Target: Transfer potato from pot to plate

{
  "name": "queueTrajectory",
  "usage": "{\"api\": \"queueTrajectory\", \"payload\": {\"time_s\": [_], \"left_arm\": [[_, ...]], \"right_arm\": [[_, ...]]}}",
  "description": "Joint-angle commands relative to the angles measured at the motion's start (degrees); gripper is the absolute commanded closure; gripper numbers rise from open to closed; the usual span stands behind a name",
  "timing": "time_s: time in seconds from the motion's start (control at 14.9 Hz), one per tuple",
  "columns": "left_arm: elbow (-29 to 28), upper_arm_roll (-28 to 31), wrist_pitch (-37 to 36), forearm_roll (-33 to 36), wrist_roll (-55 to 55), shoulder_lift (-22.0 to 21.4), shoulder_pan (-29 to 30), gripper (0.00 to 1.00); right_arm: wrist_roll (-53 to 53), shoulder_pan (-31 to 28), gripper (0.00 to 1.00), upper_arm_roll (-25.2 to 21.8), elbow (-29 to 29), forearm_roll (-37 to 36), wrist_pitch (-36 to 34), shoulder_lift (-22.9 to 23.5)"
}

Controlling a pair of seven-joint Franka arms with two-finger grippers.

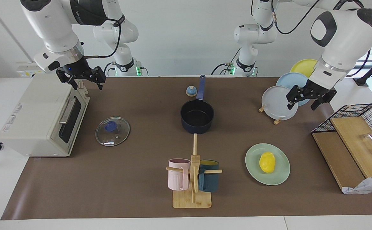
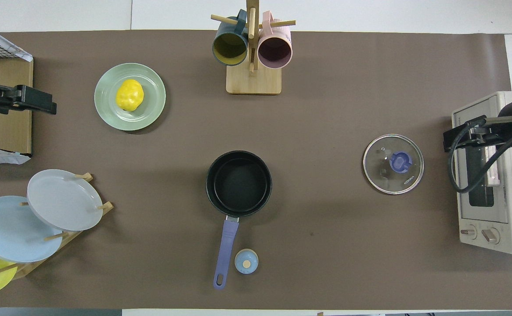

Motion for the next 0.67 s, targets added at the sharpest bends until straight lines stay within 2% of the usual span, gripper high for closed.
{"api": "queueTrajectory", "payload": {"time_s": [0.0, 0.2, 0.33, 0.47, 0.6], "left_arm": [[-3.5, 0.0, -5.0, 1.3, -0.7, -5.1, -0.1, 0.0], [-6.2, 0.0, -8.3, 1.3, -0.9, -8.0, -0.4, 0.0], [-7.7, -0.4, -7.2, 1.3, -1.0, -8.7, -0.8, 0.0], [-5.5, -0.5, -6.3, 1.3, -1.1, -7.6, -0.8, 0.0], [-1.3, -0.6, -9.0, 1.4, -1.1, -5.4, -0.9, 0.0]], "right_arm": [[0.9, -0.3, 0.0, 0.1, -0.7, 1.0, -0.5, -0.9], [0.9, -0.3, 0.0, 0.1, -0.7, 1.1, -0.5, -0.9], [1.2, -0.5, 0.0, 0.0, -0.7, 1.0, -0.3, -0.9], [0.9, -2.6, 0.0, -0.6, -0.6, 1.1, -0.1, -0.8], [1.1, -2.8, 0.0, -0.6, -0.4, 1.2, 0.9, -0.8]]}}
